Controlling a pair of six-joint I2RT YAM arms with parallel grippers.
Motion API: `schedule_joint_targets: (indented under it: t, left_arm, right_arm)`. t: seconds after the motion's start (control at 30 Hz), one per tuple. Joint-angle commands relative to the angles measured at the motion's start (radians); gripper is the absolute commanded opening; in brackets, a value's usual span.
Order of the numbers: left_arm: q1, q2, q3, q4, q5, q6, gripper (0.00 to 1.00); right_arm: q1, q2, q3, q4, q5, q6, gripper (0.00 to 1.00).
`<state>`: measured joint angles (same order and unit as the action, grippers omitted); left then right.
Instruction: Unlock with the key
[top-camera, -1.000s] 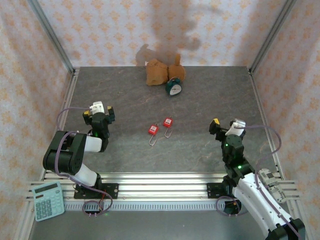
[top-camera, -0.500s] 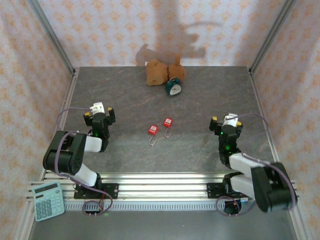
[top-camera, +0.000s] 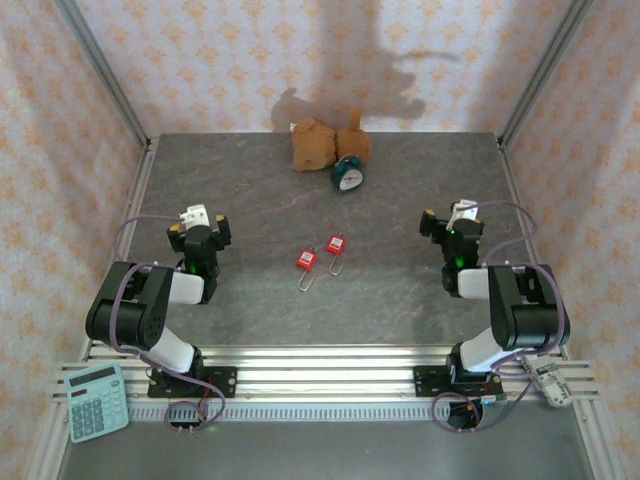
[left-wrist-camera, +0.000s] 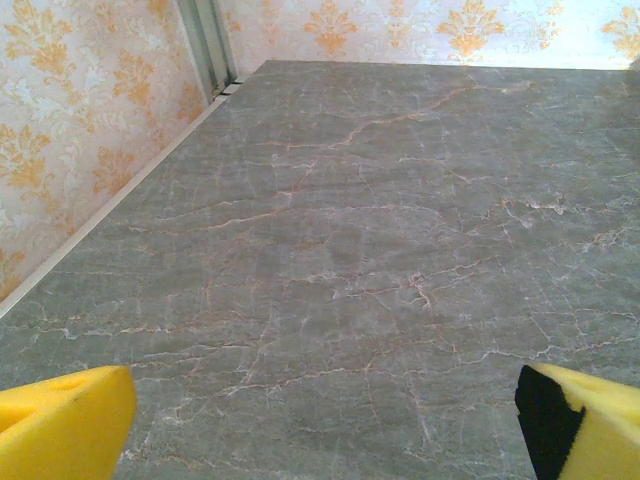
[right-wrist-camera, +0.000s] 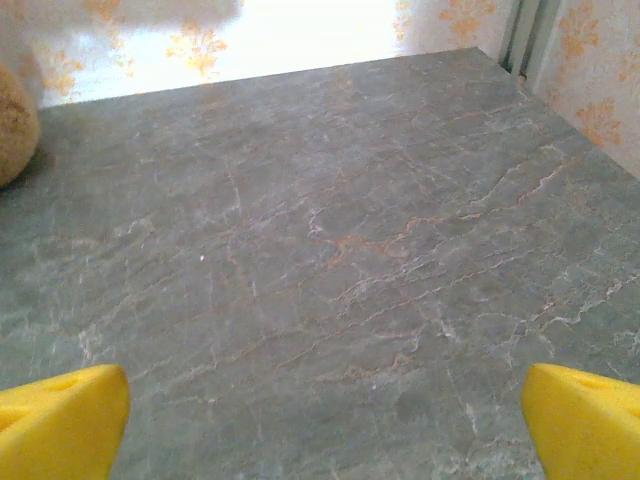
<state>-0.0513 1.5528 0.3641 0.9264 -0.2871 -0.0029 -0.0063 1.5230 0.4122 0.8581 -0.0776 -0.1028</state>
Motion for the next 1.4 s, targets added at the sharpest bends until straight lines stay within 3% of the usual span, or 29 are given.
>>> schedule_joint_targets:
  t: [0.0,0.3,1.37]
  left_arm:
    - [0.007,-0.017,0.009,-0.005,0.003,-0.009,1.0]
    - [0.007,-0.017,0.009,-0.005,0.003,-0.009,1.0]
    - [0.007,-0.017,0.012,-0.009,0.005,-0.01,1.0]
  right_arm:
    - [-0.004,-0.001,0.0,-0.073,-0.068,0.031,0.99]
    - [0.022,-0.001,0.003,-0.077,0.12,0.071,0.99]
    - [0.043,0.0,0.01,-0.086,0.144,0.052,0.99]
